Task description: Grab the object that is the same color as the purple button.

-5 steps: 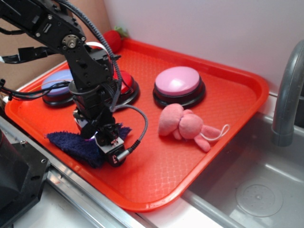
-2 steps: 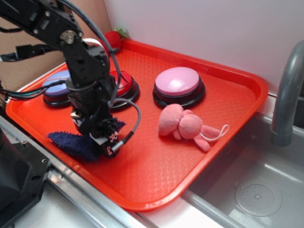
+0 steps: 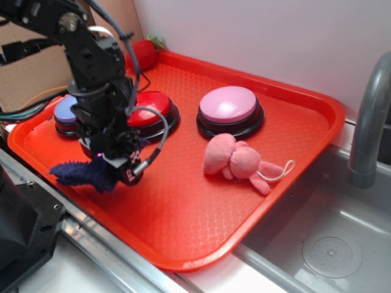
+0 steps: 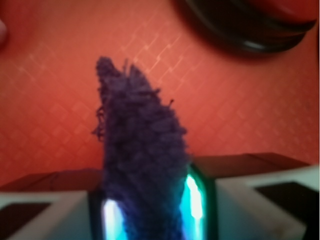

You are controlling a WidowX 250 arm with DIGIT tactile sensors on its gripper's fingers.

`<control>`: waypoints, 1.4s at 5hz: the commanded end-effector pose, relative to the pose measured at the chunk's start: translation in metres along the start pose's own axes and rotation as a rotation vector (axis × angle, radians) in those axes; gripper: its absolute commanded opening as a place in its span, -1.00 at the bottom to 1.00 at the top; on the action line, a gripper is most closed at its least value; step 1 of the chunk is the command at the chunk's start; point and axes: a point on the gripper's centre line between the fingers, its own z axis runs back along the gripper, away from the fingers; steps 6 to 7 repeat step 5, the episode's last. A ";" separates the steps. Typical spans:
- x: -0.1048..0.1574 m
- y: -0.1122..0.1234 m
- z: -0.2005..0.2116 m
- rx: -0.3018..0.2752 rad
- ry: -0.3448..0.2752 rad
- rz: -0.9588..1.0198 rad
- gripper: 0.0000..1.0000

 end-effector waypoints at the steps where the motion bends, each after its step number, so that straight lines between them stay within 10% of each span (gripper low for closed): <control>1: 0.010 0.006 0.070 -0.017 -0.094 0.137 -1.00; 4: 0.032 0.034 0.150 -0.075 -0.230 0.249 -1.00; 7: 0.033 0.037 0.147 -0.052 -0.187 0.252 -1.00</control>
